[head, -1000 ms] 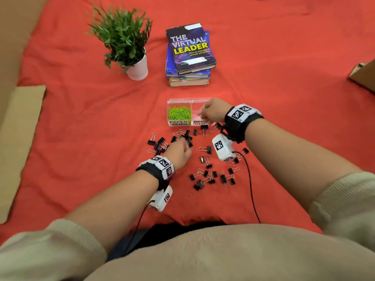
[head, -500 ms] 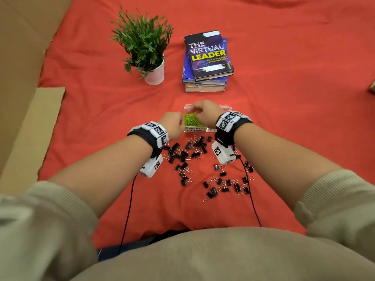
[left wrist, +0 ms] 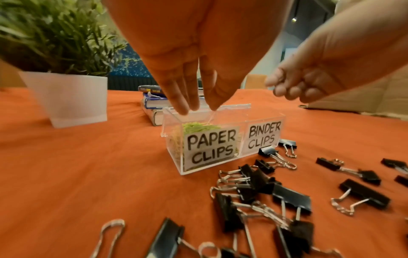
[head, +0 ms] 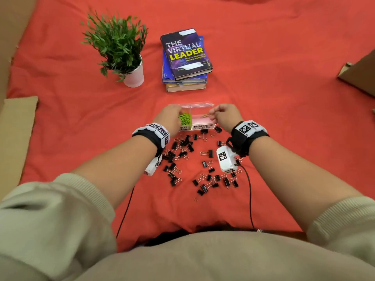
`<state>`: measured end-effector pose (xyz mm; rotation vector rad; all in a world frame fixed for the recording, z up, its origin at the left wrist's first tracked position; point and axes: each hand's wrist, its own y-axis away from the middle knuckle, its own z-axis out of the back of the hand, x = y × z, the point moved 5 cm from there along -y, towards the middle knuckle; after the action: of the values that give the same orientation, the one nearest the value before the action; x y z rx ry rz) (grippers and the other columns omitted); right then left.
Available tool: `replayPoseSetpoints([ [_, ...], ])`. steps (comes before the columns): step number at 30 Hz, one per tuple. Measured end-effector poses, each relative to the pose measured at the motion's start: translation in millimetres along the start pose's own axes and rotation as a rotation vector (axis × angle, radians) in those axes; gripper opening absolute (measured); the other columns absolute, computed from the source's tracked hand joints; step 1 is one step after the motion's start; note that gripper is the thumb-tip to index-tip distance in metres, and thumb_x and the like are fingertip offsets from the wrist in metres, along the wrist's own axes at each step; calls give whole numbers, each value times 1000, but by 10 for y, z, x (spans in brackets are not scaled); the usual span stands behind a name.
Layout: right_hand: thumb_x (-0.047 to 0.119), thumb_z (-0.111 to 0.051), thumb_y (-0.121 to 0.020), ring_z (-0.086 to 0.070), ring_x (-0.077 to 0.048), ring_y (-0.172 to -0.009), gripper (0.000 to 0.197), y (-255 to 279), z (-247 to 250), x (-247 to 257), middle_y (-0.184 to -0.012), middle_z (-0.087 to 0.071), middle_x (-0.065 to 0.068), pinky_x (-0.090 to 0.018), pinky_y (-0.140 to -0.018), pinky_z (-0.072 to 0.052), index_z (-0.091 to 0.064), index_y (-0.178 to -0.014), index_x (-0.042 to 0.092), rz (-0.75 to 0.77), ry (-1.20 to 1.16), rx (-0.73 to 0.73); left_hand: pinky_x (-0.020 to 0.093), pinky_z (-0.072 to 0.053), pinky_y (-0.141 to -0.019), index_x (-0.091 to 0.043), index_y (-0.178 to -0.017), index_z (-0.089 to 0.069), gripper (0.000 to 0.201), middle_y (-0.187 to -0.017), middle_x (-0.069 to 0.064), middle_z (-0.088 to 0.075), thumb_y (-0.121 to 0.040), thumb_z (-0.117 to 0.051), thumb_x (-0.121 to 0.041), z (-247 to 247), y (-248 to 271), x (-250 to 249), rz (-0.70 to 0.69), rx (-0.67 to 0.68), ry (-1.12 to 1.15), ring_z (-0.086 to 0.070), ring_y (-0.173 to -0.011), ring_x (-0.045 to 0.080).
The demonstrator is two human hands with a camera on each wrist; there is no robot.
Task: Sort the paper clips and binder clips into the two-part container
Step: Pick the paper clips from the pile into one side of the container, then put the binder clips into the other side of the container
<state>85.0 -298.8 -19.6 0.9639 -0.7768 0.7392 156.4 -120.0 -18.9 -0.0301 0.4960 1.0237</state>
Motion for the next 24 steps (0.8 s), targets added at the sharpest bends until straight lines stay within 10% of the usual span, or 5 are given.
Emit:
replayPoseSetpoints([
  [4,3,-47,-89,-51,-15,-59,21,-13,-33,-41,-82,-64,-4,-30,-54,-43,-67,-91,9,50,275,-30,38,-46,-93,-10,-114,-51,26,-121,10,-46,-88,-57,-16,40,175,233,249,-233,197,-54,-105,28],
  [7,6,-49,-88,-57,-20,-76,20,-71,-116,88,-85,-62,-3,-28,-68,-46,-68,-96,9,144,522,-18,35,-48,-92,-6,-123,-50,35,-118,16,-58,-93,-50,-24,-60,134,442,464,-159,373,-61,-103,32],
  [11,9,-51,-89,-64,-27,-93,23,-180,-359,286,-105,-69,-11,-33,-80,-51,-68,-104,8,257,916,131,42,-59,-80,0,-125,-55,35,-96,19,-72,-99,-42,-20,-225,67,449,482,70,489,-72,-83,29],
  [17,2,-47,-92,-65,-28,-87,18,-215,-594,434,-99,-68,-9,-37,-70,-51,-63,-99,7,298,1495,274,45,-58,-77,5,-115,-60,31,-102,19,-70,-95,-40,-8,-347,83,476,469,-35,473,-69,-84,34],
  [24,15,-40,-98,-64,-28,-101,27,-256,-709,340,-113,-65,-6,-40,-82,-52,-62,-111,10,269,1590,356,43,-58,-75,-12,-119,-61,35,-89,15,-71,-96,-34,-12,-395,213,429,432,-109,446,-69,-82,29],
])
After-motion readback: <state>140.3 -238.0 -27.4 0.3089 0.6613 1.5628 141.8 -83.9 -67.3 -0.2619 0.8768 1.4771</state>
